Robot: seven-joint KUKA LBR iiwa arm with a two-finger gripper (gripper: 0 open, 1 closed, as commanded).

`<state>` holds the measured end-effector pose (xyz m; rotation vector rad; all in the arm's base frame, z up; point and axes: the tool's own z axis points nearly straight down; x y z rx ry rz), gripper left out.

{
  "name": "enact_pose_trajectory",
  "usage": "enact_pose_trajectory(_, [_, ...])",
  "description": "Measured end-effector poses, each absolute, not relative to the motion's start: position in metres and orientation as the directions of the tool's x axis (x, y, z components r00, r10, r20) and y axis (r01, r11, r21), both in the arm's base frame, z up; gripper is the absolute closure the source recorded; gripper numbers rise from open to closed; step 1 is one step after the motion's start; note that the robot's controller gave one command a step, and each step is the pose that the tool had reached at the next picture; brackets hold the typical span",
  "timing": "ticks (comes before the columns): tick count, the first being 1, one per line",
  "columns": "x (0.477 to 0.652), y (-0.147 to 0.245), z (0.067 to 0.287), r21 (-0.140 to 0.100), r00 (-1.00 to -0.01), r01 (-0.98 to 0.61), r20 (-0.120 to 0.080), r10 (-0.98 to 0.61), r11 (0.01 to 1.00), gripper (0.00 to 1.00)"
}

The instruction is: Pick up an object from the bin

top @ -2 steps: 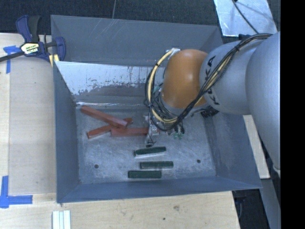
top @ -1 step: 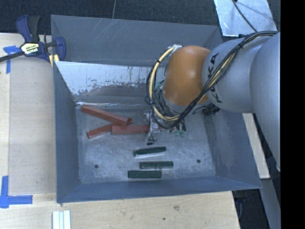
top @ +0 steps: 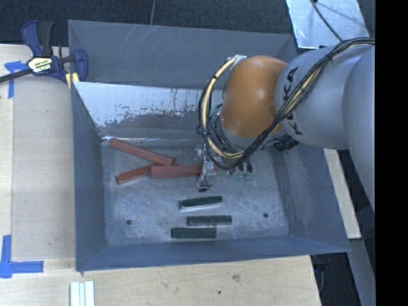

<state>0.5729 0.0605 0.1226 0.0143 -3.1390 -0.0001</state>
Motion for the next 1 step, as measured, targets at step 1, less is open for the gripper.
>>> enact_pose_trajectory(1, [0.5737,0.0604,0.1409,0.000,-1.000,-0.010,0.000,-0.010,1.000,1.00])
